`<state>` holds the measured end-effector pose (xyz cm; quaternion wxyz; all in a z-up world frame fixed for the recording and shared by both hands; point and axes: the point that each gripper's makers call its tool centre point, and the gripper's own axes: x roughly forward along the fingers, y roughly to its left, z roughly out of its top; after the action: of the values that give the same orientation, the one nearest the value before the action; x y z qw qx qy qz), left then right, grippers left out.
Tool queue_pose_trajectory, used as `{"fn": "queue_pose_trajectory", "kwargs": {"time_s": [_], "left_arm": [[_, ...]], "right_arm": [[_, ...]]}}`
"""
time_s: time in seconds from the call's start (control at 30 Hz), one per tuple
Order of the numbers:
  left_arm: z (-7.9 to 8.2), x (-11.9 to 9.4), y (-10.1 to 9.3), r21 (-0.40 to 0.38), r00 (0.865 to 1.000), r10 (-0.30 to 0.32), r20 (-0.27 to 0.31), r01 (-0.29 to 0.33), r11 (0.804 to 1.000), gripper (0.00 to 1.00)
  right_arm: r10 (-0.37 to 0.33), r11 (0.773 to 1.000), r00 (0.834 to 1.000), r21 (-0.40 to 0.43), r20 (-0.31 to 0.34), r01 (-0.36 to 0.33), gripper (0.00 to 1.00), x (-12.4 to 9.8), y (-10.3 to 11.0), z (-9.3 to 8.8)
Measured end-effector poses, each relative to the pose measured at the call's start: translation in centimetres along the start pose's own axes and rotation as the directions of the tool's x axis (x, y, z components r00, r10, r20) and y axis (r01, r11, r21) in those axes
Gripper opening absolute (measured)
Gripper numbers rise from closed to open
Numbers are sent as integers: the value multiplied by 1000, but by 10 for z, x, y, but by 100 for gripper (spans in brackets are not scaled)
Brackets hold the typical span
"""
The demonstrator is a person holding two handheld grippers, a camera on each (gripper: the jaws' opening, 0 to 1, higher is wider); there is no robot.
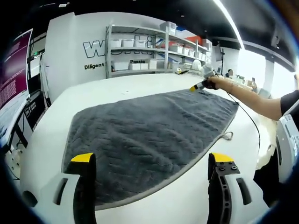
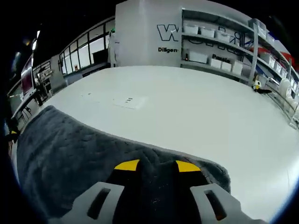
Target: Open the folded towel by lifting each exposed corner and separating the folded layers until the towel lies flat within the target outline without major curled edges
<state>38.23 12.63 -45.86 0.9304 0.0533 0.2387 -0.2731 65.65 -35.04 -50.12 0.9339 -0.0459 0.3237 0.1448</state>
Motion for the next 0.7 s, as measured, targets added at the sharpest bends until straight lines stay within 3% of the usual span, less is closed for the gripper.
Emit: {"fn": "queue_pose_trajectory", "kwargs": {"time_s": [0.37,0.57,0.7], "left_arm": [[-4,-1,3,-4,1000,5,-6,-5,1000,98],[-3,-3,8,-10,1000,18,-3,-18,1000,98],[-3,-6,14,-14,999,37,-2,-37,999,98]], "right_arm": [[-12,1000,1000,-3,3,12,26,0,-2,1],[-15,1000,1000,-8,-1,15,41,-17,-1,-4],[3,998,1000,-65,14,-2,50,-42,-2,-6]]}}
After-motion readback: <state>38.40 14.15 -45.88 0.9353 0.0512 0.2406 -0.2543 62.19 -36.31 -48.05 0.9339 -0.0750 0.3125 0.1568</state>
